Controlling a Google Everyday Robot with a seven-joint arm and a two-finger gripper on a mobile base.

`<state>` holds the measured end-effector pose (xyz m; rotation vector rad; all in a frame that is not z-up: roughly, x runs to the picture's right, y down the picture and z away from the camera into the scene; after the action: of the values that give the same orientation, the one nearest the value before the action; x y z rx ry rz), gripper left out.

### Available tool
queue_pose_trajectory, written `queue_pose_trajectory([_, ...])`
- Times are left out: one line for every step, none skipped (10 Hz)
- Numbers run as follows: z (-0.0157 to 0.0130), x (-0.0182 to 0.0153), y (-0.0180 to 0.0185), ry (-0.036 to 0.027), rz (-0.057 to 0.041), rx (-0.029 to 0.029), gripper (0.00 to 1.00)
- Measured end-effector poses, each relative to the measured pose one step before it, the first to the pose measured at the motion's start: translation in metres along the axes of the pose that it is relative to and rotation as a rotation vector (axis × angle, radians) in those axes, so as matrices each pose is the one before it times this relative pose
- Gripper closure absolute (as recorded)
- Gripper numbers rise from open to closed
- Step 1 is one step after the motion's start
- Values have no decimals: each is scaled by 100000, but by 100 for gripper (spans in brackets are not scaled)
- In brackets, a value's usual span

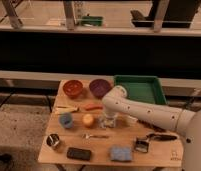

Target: Wipe table surface with towel

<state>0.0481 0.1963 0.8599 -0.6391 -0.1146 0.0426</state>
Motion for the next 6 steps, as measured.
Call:
queue_pose_trajectory([-3,2,247,97,-239,-325,100])
queue_pose_trajectory([-31,-104,40,68,-214,-146,100])
queue_pose_trajectory([4,-35,54,22,-83,-130,100])
queue_pose_trajectory([2,1,29,9,-7,-28,100])
queue_pose_trajectory([-49,186,303,-53,676,-84,100])
queue_pose_trajectory([-145,675,812,2,2207,-198,100])
